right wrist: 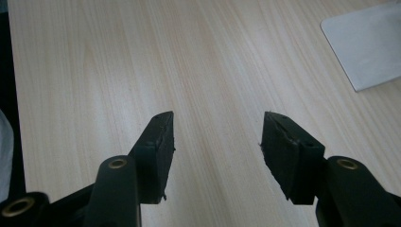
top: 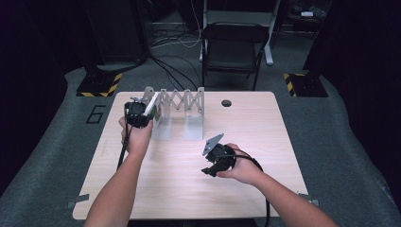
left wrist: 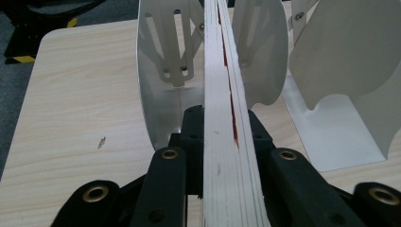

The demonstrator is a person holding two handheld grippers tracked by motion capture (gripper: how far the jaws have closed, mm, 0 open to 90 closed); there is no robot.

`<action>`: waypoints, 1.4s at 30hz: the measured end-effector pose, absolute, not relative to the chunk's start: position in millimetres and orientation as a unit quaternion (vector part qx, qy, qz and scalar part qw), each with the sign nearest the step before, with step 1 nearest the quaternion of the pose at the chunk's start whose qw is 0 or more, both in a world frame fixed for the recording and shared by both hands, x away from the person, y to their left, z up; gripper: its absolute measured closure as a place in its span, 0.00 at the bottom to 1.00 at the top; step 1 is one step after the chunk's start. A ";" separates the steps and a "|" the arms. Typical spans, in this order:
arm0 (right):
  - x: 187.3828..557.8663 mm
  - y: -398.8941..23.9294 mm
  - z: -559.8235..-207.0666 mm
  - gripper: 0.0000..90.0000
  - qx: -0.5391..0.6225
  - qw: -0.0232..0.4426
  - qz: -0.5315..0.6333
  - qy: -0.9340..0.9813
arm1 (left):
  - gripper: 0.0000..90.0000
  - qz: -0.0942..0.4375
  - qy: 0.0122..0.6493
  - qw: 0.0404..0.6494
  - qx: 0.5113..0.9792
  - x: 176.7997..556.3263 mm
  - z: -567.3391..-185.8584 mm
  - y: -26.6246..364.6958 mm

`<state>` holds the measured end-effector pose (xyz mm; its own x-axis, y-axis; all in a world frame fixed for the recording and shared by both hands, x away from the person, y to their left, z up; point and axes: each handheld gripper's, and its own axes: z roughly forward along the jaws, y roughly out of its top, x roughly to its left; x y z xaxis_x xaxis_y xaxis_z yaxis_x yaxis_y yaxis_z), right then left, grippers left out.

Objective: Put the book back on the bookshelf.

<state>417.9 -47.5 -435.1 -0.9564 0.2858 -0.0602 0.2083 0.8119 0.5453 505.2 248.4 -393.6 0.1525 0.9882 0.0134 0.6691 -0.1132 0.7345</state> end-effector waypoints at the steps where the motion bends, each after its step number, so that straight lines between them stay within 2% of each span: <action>1: 418.0 -47.5 -435.1 0.50 0.130 0.069 0.277 0.949 | 0.84 0.266 0.594 0.300 0.697 505.2 -393.6 248.4; 42: 418.4 -45.1 -439.0 0.50 0.133 0.062 0.276 0.950 | 0.84 0.260 0.601 0.289 0.699 510.2 -423.8 252.2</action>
